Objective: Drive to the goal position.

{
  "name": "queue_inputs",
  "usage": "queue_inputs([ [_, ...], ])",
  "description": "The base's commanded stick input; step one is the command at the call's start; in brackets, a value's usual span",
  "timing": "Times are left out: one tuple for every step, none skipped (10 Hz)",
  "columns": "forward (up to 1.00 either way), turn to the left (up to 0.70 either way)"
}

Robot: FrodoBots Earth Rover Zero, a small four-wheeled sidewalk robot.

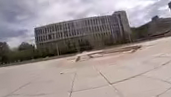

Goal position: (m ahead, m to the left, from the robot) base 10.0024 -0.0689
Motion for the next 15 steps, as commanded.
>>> queue_inputs([
  [0.7,0.0],
  [0.7,0.0],
  [0.7,0.0],
  [0.7,0.0],
  [0.7,0.0],
  [0.7,0.0],
  [0.7,0.0],
  [0.7,0.0],
  [0.7,0.0],
  [0.7,0.0],
  [0.7,0.0],
  [0.7,0.0],
  [0.7,0.0],
  [0.7,0.0],
  [0.7,0.0],
])
